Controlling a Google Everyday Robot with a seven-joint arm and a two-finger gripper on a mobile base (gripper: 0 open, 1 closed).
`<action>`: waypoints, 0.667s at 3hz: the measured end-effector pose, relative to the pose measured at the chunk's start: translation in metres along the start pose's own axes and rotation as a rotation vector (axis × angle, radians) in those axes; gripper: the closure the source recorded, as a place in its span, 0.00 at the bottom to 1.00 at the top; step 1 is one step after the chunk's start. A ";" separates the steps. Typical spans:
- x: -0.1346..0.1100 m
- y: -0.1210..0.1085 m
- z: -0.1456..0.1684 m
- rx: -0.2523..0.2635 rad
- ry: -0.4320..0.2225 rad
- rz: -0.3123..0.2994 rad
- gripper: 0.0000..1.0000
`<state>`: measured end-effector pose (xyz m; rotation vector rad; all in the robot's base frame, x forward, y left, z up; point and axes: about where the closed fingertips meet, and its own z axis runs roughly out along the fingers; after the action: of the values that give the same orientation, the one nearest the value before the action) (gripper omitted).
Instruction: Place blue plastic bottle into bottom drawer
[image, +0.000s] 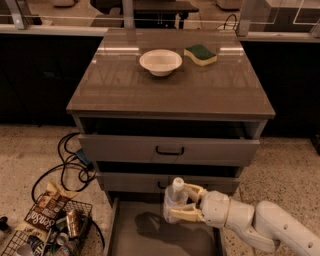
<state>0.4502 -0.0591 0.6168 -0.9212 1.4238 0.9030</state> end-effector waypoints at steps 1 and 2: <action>0.044 0.003 0.001 0.000 0.022 0.026 1.00; 0.050 0.001 0.004 -0.002 0.020 0.032 1.00</action>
Offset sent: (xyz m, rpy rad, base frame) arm -0.0025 0.0007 -0.0336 -0.0073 0.0229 -0.0007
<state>0.4495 -0.0568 0.5670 -0.9136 1.4586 0.9211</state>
